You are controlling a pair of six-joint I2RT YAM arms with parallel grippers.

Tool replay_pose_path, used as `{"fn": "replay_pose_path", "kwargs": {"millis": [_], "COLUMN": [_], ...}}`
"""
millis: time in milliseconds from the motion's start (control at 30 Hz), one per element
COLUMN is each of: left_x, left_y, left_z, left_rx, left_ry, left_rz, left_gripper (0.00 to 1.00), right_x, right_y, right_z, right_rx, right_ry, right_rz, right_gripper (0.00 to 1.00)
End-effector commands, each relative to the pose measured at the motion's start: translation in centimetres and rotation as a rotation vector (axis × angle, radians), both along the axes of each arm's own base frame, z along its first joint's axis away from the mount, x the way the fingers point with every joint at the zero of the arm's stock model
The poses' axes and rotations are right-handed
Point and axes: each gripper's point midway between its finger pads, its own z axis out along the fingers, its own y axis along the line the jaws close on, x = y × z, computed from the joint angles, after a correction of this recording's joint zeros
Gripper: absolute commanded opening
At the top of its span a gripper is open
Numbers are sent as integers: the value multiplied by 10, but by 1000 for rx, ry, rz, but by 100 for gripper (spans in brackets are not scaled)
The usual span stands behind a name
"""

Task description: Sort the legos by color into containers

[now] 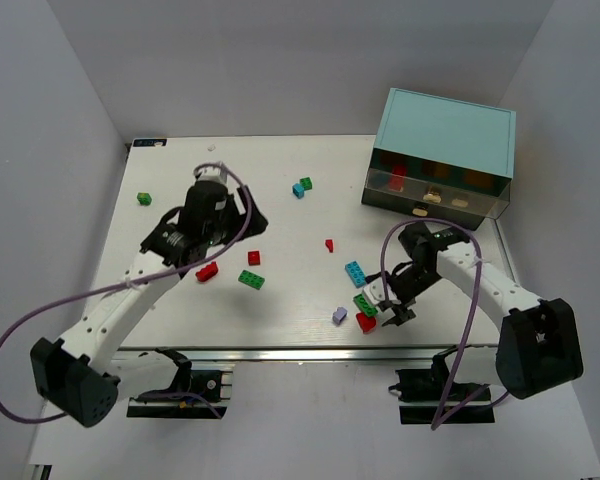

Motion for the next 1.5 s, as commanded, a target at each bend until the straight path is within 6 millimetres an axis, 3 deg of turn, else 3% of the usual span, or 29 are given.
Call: {"fn": "replay_pose_path", "kwargs": {"millis": [0, 167, 400, 567, 933, 1267, 1467], "left_x": [-23, -46, -59, -65, -72, -75, -75], "left_y": [34, 56, 67, 68, 74, 77, 78], "left_z": [-7, -12, -19, -30, -38, -41, -41], "left_rx": [9, 15, 8, -18, -14, -9, -9], "left_ry": [19, 35, 46, 68, 81, 85, 84], "left_rz": [138, 207, 246, 264, 286, 295, 298], "left_gripper": [88, 88, 89, 89, 90, 90, 90], "right_x": [6, 5, 13, 7, -7, -1, 10], "right_y": [3, 14, 31, 30, 20, 19, 29], "right_z": [-18, -40, -52, -67, -79, -87, -82], "right_rx": [-23, -90, -110, -159, -260, -313, -291], "right_ry": [-121, -90, -102, -79, -34, -9, -13], "right_rz": [73, 71, 43, 60, 74, 30, -10], "right_gripper": [77, 77, 79, 75, 71, 41, 27]}}
